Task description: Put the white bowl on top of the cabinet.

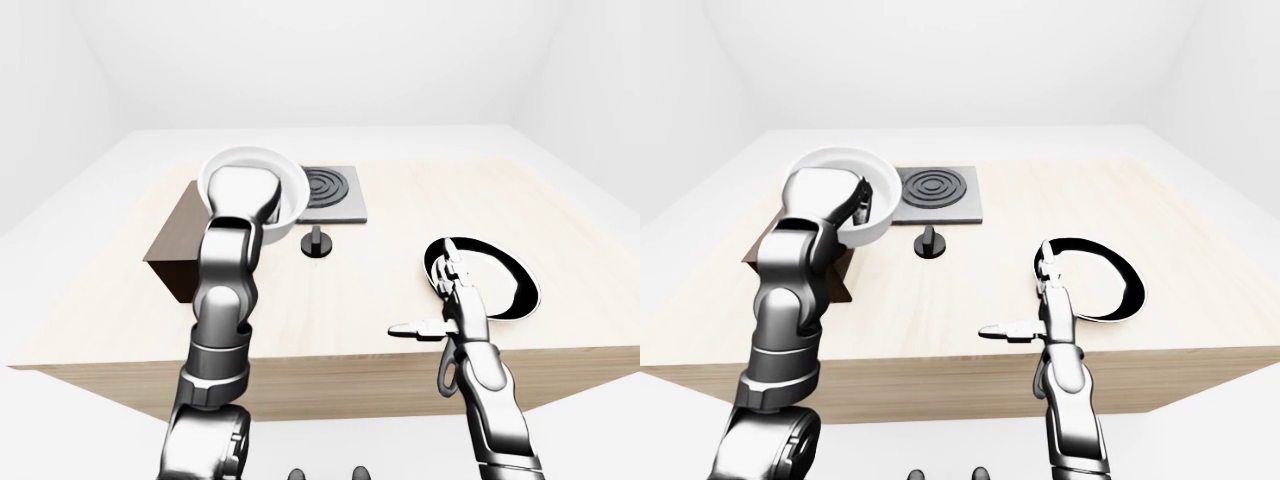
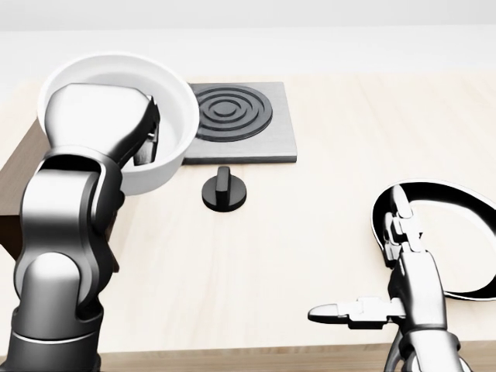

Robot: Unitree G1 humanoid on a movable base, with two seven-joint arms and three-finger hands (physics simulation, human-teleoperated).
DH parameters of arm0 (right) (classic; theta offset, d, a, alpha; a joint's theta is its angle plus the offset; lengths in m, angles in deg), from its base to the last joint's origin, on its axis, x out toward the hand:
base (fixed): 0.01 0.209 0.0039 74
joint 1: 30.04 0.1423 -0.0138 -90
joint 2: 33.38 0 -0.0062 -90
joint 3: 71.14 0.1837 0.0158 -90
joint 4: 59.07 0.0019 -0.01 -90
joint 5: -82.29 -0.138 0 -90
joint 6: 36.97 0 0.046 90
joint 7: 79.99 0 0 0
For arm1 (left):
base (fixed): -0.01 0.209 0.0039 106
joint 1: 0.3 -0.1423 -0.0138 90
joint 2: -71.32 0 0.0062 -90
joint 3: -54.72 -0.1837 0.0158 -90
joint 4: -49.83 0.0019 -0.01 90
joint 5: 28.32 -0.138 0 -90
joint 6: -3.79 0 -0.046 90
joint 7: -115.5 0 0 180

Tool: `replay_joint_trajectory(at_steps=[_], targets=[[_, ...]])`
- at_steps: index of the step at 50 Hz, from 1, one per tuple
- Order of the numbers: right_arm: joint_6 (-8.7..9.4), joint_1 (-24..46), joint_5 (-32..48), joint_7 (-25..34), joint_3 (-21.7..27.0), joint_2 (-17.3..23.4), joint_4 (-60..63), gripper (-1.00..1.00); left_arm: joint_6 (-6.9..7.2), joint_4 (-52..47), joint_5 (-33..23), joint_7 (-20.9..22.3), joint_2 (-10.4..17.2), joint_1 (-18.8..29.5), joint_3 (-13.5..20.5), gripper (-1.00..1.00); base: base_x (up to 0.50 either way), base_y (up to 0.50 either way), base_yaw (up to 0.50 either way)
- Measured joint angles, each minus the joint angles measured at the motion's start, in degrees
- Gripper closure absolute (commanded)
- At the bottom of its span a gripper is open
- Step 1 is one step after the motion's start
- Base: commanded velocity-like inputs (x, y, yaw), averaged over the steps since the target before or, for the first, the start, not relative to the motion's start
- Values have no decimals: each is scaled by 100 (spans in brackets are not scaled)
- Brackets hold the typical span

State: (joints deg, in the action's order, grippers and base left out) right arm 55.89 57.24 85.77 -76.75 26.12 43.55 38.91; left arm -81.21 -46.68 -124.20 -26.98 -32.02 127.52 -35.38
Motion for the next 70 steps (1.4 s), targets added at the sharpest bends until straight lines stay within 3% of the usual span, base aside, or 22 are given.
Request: replay_joint_trajectory(at_steps=[7, 25, 44, 70], targets=[[-26, -11, 20, -8, -21, -7, -18, -100, 1, -222, 14, 246, 267, 114, 196, 100, 0, 0, 0], [-98, -32, 75, -39, -83, -28, -82, -100, 1, -151, 663, 149, 1034, 330, 639, 100, 0, 0, 0], [-130, -37, 102, -54, -109, -35, -117, -100, 1, 784, 1963, -750, 1811, 546, 875, 100, 0, 0, 0], [-191, -38, 149, -70, -149, -43, -183, -100, 1, 2114, 3080, -2135, 2249, 827, 843, 100, 0, 0, 0]])
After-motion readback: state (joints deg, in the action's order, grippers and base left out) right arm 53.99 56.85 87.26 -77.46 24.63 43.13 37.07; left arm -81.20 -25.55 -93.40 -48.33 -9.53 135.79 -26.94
